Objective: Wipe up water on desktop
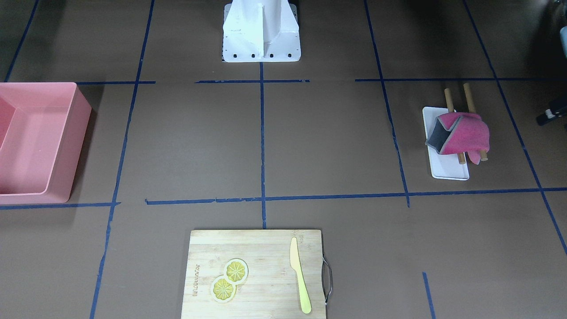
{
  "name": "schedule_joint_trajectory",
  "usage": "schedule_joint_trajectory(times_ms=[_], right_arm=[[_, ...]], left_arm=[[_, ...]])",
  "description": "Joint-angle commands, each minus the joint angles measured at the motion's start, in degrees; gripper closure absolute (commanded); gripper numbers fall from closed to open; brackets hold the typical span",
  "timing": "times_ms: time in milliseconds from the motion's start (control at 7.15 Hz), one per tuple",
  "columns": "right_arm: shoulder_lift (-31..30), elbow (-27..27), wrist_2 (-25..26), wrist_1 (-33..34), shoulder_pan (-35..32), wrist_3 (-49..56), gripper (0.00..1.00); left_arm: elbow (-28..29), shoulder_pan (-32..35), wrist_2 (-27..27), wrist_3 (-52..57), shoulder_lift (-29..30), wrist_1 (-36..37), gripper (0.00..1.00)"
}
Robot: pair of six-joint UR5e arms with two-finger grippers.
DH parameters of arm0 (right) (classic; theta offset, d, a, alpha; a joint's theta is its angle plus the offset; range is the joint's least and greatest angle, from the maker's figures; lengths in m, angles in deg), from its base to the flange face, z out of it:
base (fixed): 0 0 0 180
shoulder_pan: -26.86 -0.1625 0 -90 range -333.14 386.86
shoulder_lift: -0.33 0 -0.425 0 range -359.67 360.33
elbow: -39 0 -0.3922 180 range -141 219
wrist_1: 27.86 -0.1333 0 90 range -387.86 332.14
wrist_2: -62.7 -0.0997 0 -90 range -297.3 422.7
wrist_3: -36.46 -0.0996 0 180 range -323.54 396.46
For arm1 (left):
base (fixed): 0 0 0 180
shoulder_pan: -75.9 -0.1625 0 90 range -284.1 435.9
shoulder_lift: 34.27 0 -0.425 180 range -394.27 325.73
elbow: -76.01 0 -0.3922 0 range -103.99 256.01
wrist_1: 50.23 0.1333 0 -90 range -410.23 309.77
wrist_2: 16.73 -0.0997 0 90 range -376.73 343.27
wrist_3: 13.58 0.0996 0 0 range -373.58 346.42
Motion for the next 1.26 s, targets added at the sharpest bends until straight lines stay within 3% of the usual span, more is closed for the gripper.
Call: schedule_joint_trajectory(times_ms=[0,280,559,978,1118], right_arm=[[0.11,-0.01,0.01,-0.02,0.01,-0.54,0.00],[0.20,-0.02,0.01,-0.02,0.01,-0.54,0.00],[0.20,-0.02,0.01,-0.02,0.01,-0.54,0.00],[0.20,-0.02,0.01,0.06,0.01,-0.63,0.00],[0.20,-0.02,0.01,-0.02,0.01,-0.63,0.00]], left_arm=[[-0.10,-6.62,-2.31,-18.05,-3.27,-16.17,0.00],[0.25,-11.29,-3.11,-21.55,-2.23,-17.73,0.00],[0.52,-11.40,-3.38,-21.64,-2.05,-17.73,0.03],[0.96,-11.75,-3.47,-21.64,-2.05,-17.73,0.23],[0.96,-11.84,-3.47,-21.73,-2.05,-17.73,0.26]])
